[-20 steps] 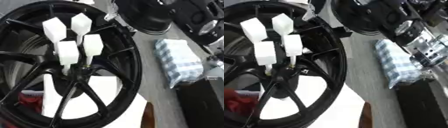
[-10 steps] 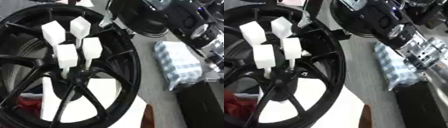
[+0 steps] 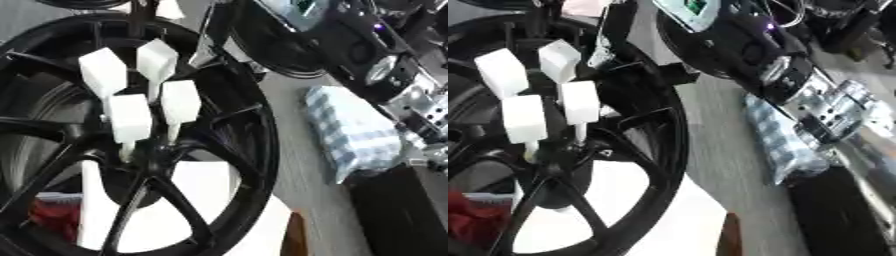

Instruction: Pull the pin out of the wheel hub.

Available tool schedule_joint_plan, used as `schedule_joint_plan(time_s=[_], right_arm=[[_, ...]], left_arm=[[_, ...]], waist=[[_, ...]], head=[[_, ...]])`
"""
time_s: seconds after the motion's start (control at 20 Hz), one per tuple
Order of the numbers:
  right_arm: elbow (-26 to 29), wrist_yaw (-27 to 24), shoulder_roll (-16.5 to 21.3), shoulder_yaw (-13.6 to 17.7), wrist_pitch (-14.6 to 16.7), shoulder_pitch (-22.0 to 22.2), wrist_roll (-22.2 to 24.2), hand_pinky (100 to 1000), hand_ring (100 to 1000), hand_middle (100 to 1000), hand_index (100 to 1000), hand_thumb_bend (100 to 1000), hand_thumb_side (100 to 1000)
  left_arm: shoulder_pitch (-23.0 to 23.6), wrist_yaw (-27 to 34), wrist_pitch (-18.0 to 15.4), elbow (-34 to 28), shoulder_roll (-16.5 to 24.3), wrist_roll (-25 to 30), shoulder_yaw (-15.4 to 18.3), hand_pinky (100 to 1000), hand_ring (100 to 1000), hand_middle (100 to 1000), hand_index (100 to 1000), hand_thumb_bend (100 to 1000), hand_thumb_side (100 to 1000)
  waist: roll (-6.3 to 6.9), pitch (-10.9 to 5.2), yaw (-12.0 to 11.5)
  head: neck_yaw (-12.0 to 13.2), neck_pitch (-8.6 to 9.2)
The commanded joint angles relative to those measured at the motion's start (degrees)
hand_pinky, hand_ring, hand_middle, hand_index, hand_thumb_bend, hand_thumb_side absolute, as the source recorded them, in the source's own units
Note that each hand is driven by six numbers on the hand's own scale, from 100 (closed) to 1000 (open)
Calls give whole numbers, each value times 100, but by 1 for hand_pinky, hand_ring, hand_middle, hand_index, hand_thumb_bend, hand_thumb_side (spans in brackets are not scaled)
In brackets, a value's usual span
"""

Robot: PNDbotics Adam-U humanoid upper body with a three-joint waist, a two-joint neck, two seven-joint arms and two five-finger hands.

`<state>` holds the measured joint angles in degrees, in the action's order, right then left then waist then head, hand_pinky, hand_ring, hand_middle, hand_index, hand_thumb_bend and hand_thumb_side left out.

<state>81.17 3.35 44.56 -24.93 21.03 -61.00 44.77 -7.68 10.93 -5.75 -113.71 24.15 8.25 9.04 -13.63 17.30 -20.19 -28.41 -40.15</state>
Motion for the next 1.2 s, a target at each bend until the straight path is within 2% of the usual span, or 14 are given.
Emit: schedule_joint_plan(time_s=[0.05,0.65,1.05,1.1,1.2], right_arm=[[-58,19,68,26,48,-90,50,778,787,671,772,484,183],[-144,-94,-100,-58,-55,-195,100,762,772,643,759,488,183],[-194,52,-134,-83,-118,-193,36,761,763,617,740,481,161],[-196,60,-131,-87,-115,-185,35,753,736,574,705,441,100],[-127,62,-60,-103,-93,-81,54,749,725,565,699,424,100]], left_arm=[[-52,-37,19,-88,25,6,13,993,599,585,782,100,792],[-52,-80,50,-88,-12,30,3,996,601,588,784,100,797],[-61,-76,71,-88,-28,45,3,996,601,589,784,100,799],[-60,-76,72,-88,-30,46,4,997,601,589,785,100,800],[-58,-82,78,-88,-42,53,5,997,601,589,784,100,801]], waist=[[68,-63,-5],[68,-37,6],[68,-37,9],[68,-36,10],[68,-32,12]], head=[[-24,61],[17,-2],[29,6],[30,6],[34,8]])
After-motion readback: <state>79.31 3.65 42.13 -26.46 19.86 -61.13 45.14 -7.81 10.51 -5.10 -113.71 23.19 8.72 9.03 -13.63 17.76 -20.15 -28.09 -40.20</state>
